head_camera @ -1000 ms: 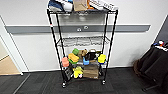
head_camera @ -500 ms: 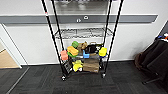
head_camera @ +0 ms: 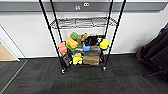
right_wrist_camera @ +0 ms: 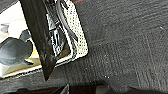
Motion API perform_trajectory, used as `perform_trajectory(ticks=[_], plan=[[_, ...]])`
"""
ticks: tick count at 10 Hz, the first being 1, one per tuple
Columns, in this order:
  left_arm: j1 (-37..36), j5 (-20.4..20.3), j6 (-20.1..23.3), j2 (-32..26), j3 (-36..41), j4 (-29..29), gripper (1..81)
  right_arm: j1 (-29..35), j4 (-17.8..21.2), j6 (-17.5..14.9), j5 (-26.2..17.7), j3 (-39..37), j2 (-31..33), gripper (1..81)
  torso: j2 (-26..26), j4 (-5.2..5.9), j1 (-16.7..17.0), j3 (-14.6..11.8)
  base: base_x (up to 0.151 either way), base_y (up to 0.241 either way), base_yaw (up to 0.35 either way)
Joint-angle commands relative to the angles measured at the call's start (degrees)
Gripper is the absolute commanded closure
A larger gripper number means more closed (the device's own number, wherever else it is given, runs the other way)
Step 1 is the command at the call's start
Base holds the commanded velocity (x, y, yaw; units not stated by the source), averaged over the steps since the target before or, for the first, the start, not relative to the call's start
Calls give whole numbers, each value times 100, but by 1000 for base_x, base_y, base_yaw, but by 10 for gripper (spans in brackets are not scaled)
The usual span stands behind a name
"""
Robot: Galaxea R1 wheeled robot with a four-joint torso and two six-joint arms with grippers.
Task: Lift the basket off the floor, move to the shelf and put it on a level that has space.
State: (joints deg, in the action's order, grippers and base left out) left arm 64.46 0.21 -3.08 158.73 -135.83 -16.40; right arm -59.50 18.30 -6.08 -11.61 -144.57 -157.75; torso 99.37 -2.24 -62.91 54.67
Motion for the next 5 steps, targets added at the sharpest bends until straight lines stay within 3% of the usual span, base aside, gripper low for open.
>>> perform_trajectory(ticks=[1, 2, 3, 5], plan=[[-632, 541, -8, -69, 21, -136, 10, 645, 191, 19, -378, -97, 153, 10, 558, 0, -361, 520, 0, 0, 0], [-719, 560, -8, -52, 21, -145, 10, 689, 227, 19, -378, -97, 153, 10, 739, 0, -476, 155, 0, 0, 0], [-816, 568, -26, -34, 21, -171, 10, 750, 271, 19, -378, -97, 144, 10, 938, 0, -605, 345, 0, 0, 0], [-957, 638, -26, 54, 12, -171, 10, 873, 297, 19, -378, -97, 66, 10, 1207, 0, -778, 470, 0, 0, 0]])
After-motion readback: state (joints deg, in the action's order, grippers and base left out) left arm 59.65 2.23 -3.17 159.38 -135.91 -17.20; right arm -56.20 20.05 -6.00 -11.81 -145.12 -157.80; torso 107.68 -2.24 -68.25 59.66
